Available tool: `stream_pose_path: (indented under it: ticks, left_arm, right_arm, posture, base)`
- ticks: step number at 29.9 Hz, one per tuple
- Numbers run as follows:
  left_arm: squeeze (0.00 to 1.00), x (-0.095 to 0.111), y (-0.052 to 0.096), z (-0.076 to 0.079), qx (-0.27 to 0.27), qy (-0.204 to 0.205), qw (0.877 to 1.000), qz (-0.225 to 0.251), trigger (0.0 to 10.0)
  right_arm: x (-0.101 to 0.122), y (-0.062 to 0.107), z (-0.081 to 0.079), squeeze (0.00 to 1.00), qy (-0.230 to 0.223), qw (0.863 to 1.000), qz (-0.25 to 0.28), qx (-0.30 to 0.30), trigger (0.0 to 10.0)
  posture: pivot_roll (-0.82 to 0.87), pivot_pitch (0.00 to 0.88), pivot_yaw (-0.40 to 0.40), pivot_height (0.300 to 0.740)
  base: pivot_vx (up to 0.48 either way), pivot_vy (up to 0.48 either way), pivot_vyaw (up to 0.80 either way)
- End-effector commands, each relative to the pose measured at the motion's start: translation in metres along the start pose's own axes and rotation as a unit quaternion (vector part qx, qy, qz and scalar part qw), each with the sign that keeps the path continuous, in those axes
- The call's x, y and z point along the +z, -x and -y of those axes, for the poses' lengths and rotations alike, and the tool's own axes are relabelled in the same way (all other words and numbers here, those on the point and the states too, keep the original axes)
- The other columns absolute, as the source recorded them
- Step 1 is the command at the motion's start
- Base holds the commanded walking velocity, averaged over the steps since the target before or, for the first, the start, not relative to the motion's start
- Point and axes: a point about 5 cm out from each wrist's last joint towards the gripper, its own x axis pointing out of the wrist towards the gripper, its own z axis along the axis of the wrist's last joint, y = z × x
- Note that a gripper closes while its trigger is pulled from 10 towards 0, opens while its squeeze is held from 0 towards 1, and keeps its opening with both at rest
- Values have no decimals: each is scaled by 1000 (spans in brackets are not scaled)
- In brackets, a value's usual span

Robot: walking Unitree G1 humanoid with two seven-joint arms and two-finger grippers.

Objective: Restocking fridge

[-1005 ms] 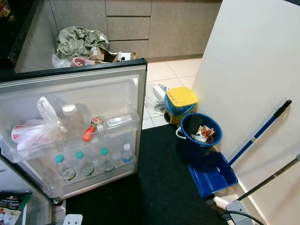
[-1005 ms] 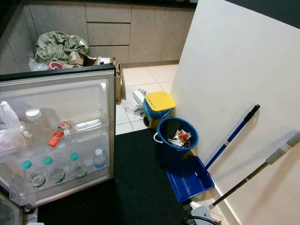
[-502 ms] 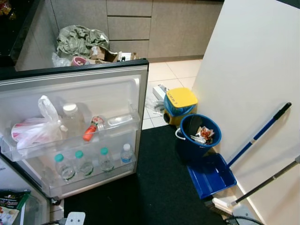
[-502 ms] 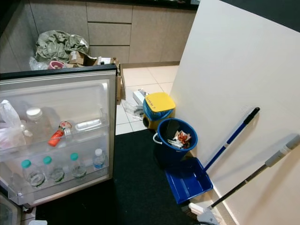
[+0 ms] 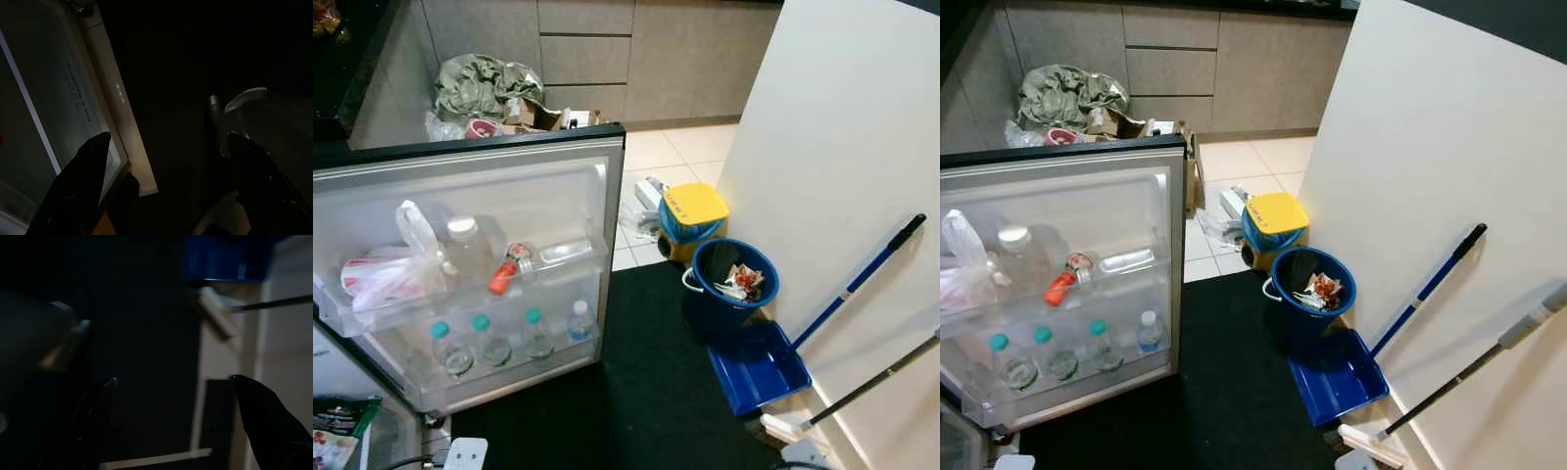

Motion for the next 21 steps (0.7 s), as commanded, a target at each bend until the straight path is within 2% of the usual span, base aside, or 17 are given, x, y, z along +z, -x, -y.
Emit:
stream_pose_path:
  ticks: [1,2,5,9,12,15,19,21]
  left_arm:
    - [0,2,-1,8,-5,21,1000,8,10000]
    - [0,2,-1,8,-5,21,1000,8,10000]
    - [0,1,0,4,10,57,998,9,10000]
    - [0,-4,1,8,7,62,998,11,10000]
    - [0,-8,3,18,-4,57,998,13,10000]
    - [0,-12,4,20,-8,54,998,9,10000]
    - [0,-13,5,18,-12,38,999,5,10000]
    - [0,-6,3,14,-9,28,999,17,10000]
  right_arm:
    - [0,2,8,0,-23,1000,7,-11,10000]
    - [0,2,8,0,-23,1000,7,-11,10000]
    - [-2,2,4,0,8,1000,1,7,10000]
    - [0,1,4,0,23,1000,2,9,10000]
    - [8,1,13,0,19,1000,12,-6,10000]
    - [11,0,13,0,14,1000,17,-10,10000]
    - [15,-1,7,0,7,1000,29,-7,10000]
    - [14,-3,-3,0,4,1000,30,7,10000]
  posture:
    - [7,0,-159,740]
    - [7,0,-159,740]
    - [5,0,-169,740]
    - [10,0,-168,740]
    - [20,0,-165,740]
    - [3,0,-152,740]
    - [-16,0,-127,740]
    - [9,0,-124,740]
  base:
    - [0,0,0]
    - [0,0,0]
    - [0,0,0]
    - [0,0,0]
    - [0,0,0]
    - [0,0,0]
    - [0,0,0]
    - [0,0,0]
